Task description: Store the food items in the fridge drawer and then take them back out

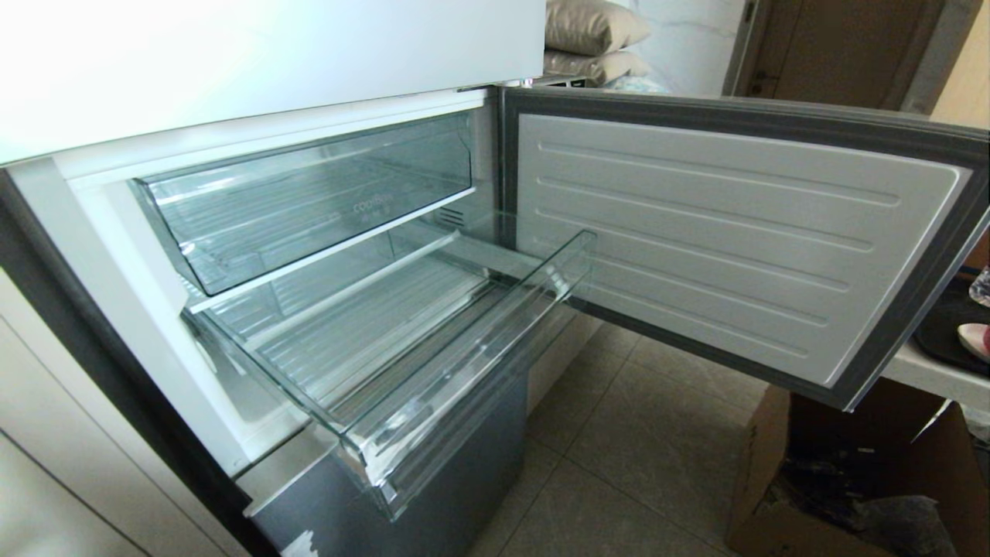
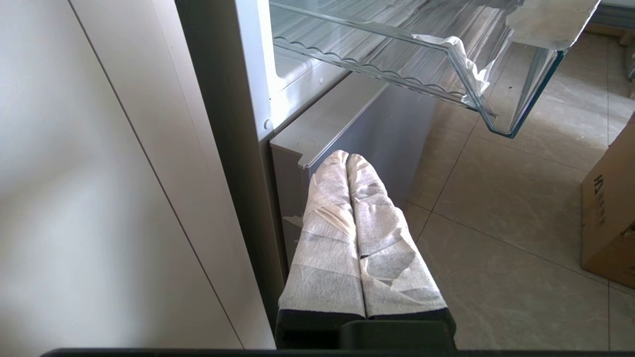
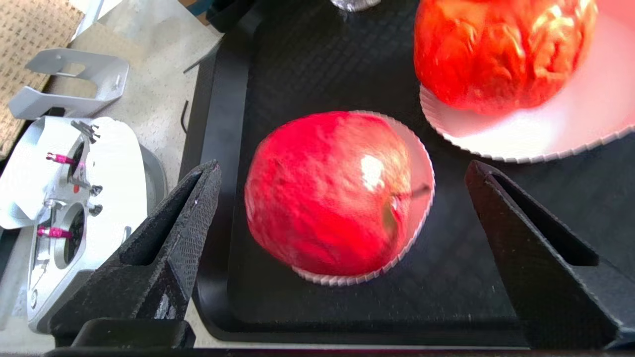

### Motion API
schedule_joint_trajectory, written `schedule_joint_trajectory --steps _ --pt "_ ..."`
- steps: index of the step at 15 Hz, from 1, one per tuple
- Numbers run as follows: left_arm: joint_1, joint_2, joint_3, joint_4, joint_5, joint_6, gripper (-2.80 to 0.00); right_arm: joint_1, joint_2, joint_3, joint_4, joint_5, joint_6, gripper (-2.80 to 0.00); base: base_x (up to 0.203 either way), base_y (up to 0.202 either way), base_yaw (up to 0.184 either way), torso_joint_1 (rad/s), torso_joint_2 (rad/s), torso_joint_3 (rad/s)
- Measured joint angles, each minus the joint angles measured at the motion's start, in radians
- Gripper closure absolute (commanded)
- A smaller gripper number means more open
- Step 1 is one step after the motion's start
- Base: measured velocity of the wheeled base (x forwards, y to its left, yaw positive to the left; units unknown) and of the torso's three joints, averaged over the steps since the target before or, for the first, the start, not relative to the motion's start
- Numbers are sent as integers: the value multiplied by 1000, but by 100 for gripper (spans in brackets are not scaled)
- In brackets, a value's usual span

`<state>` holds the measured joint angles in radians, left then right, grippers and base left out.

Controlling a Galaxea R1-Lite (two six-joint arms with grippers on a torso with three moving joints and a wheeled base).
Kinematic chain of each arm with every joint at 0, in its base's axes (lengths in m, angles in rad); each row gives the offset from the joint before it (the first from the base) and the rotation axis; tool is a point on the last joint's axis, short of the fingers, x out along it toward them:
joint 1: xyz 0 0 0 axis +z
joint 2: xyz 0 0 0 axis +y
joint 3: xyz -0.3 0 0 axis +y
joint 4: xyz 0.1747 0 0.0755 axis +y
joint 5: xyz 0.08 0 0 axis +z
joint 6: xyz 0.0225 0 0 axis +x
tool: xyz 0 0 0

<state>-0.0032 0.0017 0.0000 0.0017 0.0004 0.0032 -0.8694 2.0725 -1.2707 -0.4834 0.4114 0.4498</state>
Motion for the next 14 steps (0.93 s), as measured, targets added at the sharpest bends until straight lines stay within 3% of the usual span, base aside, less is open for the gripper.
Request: schedule_joint_trajectory --steps 13,14 --pt "0 0 0 0 0 0 0 7 44 -40 5 2 3 -280 0 0 0 0 0 0" --pt "0 0 0 0 0 0 0 12 48 -41 5 1 1 0 0 0 0 0 0 0"
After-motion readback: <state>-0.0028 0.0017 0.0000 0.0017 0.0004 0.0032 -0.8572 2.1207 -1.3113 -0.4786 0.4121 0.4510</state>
